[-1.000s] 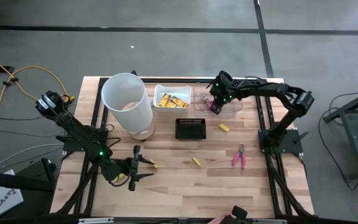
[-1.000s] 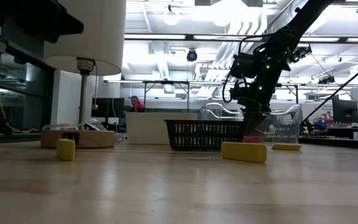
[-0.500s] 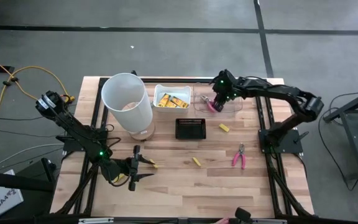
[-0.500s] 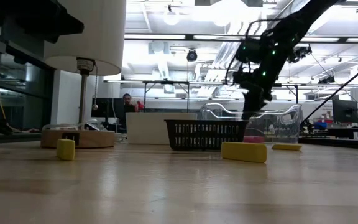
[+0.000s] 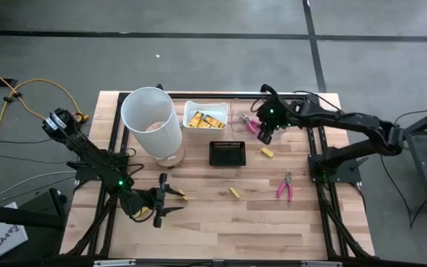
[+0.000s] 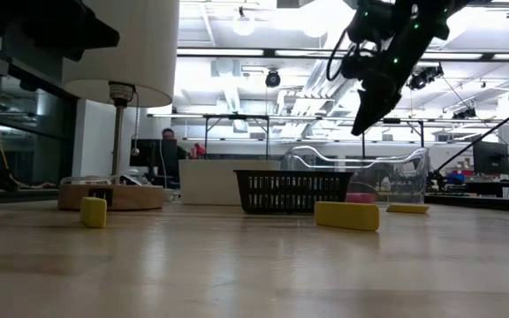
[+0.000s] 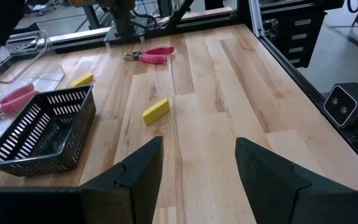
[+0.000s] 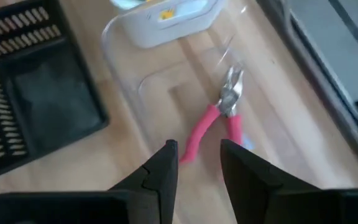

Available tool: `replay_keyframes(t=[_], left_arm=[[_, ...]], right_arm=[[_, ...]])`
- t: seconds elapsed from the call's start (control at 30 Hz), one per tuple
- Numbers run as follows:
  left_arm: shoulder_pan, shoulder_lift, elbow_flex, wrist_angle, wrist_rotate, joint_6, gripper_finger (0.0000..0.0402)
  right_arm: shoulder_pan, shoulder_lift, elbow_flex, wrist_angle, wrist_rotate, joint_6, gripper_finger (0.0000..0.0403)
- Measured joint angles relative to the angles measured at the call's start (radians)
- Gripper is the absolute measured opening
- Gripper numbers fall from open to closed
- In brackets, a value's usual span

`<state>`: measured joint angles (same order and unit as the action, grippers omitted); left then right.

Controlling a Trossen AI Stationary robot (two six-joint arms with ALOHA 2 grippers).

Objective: Pick & Place School Supplies
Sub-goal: Put the pink hole puncher into the transparent bin

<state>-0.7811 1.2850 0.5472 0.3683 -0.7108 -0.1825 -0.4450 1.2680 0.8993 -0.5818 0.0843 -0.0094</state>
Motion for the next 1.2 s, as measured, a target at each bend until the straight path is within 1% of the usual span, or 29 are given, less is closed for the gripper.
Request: replay_keyframes(t=[0.07, 0.37, 0.6, 0.83, 1.2], left_arm=[[0.0, 0.0, 0.0, 0.0, 0.0, 0.0, 0.0193], [0.0, 0.0, 0.0, 0.0, 0.0, 0.0, 0.0193], [0.0, 0.0, 0.0, 0.0, 0.0, 0.0, 0.0193], [0.0, 0.0, 0.0, 0.0, 0.0, 0.0, 0.0193], [0.0, 0.0, 0.0, -0.001, 0.0, 0.0, 0.0193]], right_arm=[[0.046, -0.007, 0.0, -0.035, 0.022, 0.061, 0.0112], [0.243, -0.009, 0.0, -0.233, 0.02, 0.467, 0.0112], [0.395, -0.009, 0.0, -0.356, -0.022, 0.751, 0.0112], [0.577, -0.009, 0.0, -0.365, -0.028, 1.059, 0.0112], [0.864, 0.03, -0.001, -0.388, 0.049, 1.54, 0.0112]])
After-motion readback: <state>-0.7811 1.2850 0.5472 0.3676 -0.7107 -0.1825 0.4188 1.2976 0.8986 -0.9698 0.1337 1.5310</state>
